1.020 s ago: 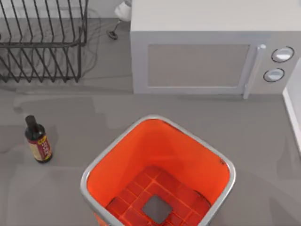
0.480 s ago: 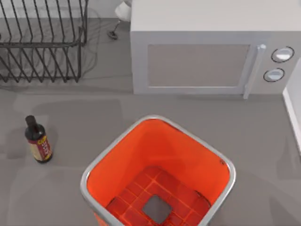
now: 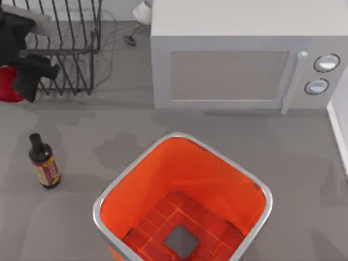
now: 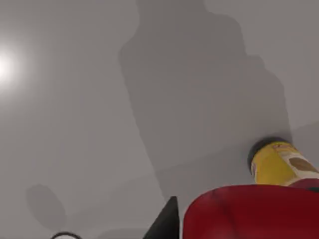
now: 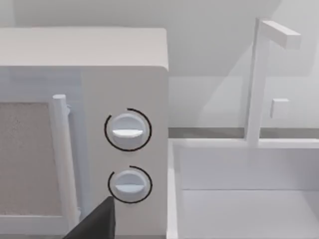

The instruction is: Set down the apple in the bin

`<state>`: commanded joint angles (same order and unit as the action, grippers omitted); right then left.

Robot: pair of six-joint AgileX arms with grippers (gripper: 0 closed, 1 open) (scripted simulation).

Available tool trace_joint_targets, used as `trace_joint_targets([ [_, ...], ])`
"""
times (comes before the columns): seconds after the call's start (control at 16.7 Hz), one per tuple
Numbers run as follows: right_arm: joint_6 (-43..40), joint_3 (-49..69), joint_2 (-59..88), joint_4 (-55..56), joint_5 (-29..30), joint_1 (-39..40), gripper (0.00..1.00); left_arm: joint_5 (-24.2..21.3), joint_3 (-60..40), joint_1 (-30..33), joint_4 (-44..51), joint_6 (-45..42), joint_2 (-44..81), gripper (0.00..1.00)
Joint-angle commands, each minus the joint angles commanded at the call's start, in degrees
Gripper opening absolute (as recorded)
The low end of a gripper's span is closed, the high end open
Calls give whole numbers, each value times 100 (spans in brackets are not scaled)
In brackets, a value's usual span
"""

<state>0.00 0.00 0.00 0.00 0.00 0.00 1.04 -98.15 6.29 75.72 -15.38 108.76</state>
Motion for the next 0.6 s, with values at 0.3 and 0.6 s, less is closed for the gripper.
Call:
trace_joint_targets([
  [0.3,0,0,0,0,0,0,100,172,424,2784,90,-812,-276,0],
  [0.6,0,0,0,0,0,0,100,365,816,4933,58,-1516,-656,0],
])
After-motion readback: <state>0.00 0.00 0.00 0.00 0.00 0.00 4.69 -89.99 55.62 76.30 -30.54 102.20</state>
